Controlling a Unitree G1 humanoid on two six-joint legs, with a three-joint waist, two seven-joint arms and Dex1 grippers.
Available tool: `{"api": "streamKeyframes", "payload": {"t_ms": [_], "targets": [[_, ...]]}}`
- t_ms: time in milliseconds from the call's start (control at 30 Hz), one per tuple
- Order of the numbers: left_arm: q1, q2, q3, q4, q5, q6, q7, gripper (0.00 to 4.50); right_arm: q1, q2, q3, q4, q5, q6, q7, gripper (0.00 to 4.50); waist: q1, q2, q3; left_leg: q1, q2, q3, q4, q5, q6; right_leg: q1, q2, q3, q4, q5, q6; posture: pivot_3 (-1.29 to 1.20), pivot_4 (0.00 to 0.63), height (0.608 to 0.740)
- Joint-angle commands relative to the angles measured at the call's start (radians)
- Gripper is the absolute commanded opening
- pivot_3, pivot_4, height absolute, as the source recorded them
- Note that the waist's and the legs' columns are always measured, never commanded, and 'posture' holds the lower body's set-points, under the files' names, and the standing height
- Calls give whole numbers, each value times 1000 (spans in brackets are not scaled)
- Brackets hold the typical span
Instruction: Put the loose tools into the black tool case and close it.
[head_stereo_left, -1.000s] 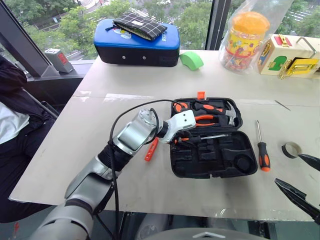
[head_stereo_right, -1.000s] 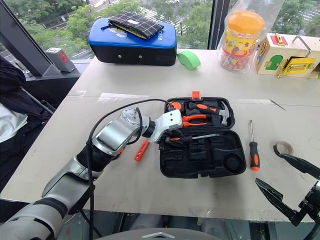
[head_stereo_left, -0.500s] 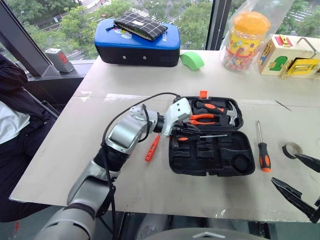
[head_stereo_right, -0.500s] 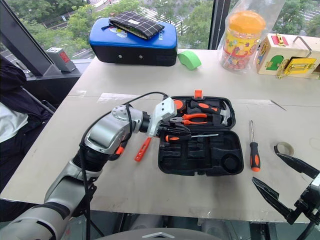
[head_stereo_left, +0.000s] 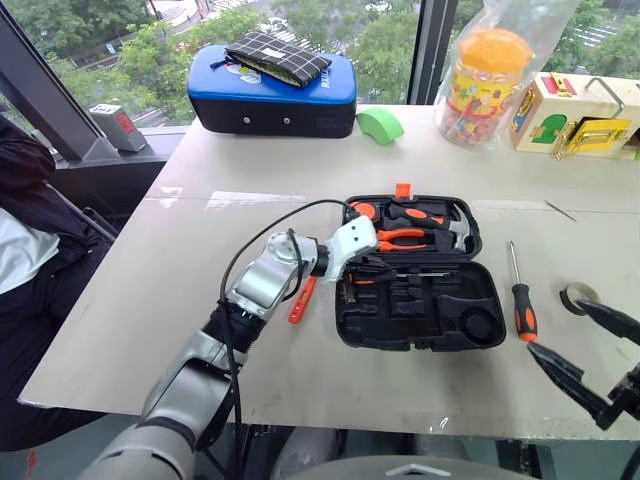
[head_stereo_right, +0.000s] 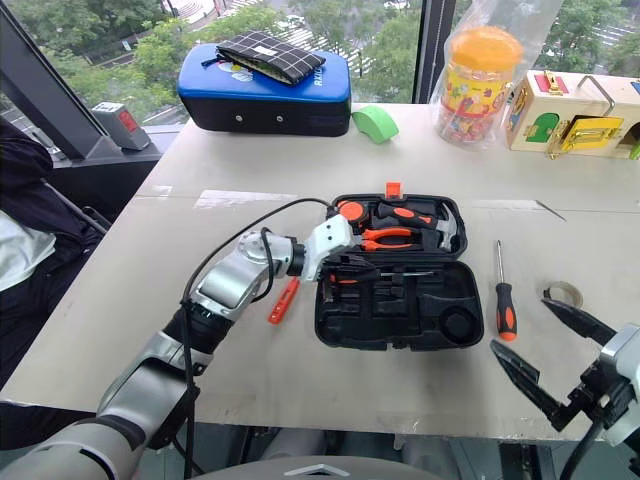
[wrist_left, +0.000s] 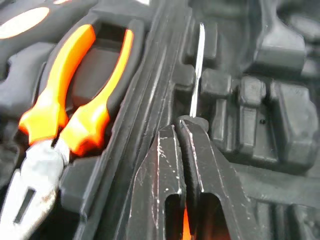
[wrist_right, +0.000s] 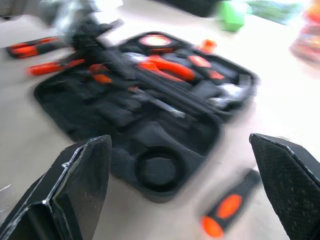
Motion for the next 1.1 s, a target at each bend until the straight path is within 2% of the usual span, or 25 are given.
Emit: {"api": "streamKeyframes", "payload": {"t_ms": [33, 100, 133, 167, 267, 367, 400, 533, 567, 600, 733, 767, 800, 833, 933, 1100], "targets": [[-7, 21, 134, -207, -228, 143, -86, 327, -25, -41, 4, -60, 48, 162, -170, 4500, 1, 0, 2, -1, 0, -1, 0, 0, 0, -1, 0, -1, 0, 0, 0, 0, 150, 740], [4, 64, 148, -271, -278, 166, -146, 821, -56, -106, 31, -103, -1, 307, -288, 4500, 1, 0, 2, -1, 0, -1, 0, 0, 0, -1, 0, -1, 0, 0, 0, 0, 150, 740], [9, 84, 155, -301, -305, 186, -166, 1463, -86, -135, 42, -100, -1, 377, -339, 4500, 1, 0, 2, -1, 0, -1, 0, 0, -1, -1, 0, -1, 0, 0, 0, 0, 150, 740], [12, 91, 156, -336, -328, 207, -170, 1688, -107, -157, 35, -80, 11, 422, -362, 4500, 3, 1, 1, -1, 0, -1, 0, 0, -1, 0, 0, -1, -1, 0, 0, 0, 150, 740], [27, 137, 165, -403, -372, 236, -204, 2847, -218, -171, 68, -21, 101, 547, -438, 4500, 1, -1, 2, -1, -1, 0, 1, 0, 0, 1, 0, -1, -1, 0, 0, 0, 150, 740], [43, 180, 160, -456, -385, 245, -221, 4169, -331, -169, 132, 46, 113, 666, -515, 4500, 3, 0, 3, -1, -1, 0, 1, 0, 0, 1, 0, -1, -1, 0, -1, 0, 150, 740], [49, 192, 159, -466, -386, 243, -226, 4340, -371, -166, 169, 73, 88, 702, -552, 4500, 1, -1, 4, 0, -1, -1, 1, 0, 0, 1, 0, -2, -1, 0, -1, 0, 150, 740], [67, 204, 163, -497, -386, 235, -202, 4340, -501, -148, 249, 166, 47, 834, -639, 4500, 1, -1, 5, 0, -1, 0, 1, 0, 0, 1, 0, -1, -1, 0, -1, 0, 150, 740], [71, 205, 164, -501, -386, 234, -196, 4500, -521, -140, 256, 177, 48, 855, -645, 3986, 1, -1, 5, -1, -1, 0, 1, 0, 0, 1, 0, -1, -1, 0, -1, 0, 150, 740], [76, 204, 165, -505, -387, 235, -189, 4500, -536, -136, 264, 183, 39, 869, -650, 3730, 1, -1, 5, 0, -1, 0, 1, 0, 0, 1, 0, -1, -1, 0, -1, 0, 150, 740], [98, 199, 185, -522, -397, 248, -140, 4500, -576, -161, 327, 203, -18, 881, -641, 1808, 1, -2, 4, -1, -1, -1, 1, 0, 0, 1, 0, -1, -2, 0, -1, 0, 150, 740], [104, 201, 190, -528, -401, 249, -134, 4500, -579, -175, 328, 201, -29, 880, -634, 1483, 2, -2, 5, -1, -1, -1, 1, 0, 0, 1, 0, -1, -2, 0, -1, 0, 150, 740], [111, 204, 195, -529, -403, 243, -131, 4500, -582, -187, 317, 196, -31, 882, -626, 843, 2, -2, 5, -1, -1, -1, 1, 0, 0, 2, 0, -1, -2, 0, 0, 0, 150, 740], [119, 204, 202, -527, -404, 238, -124, 4500, -579, -209, 303, 188, -37, 880, -610, 674, 3, -2, 5, -1, -1, -1, 1, 0, 0, 2, 0, -1, -2, 0, 0, 0, 150, 740], [157, 139, 256, -513, -426, 182, -59, 4500, -562, -281, 257, 163, -61, 828, -539, 674, 3, 0, 5, -1, -2, -1, 1, 0, 0, 2, -1, -1, -2, 0, 0, 0, 150, 740], [232, 195, 331, -514, -506, 204, -124, 4500, -626, -445, 204, 172, -67, 623, -268, 674, -15, 2, 7, 0, 0, 1, 0, 0, 0, 1, 1, -1, -2, 0, 0, 0, 150, 740]]}}
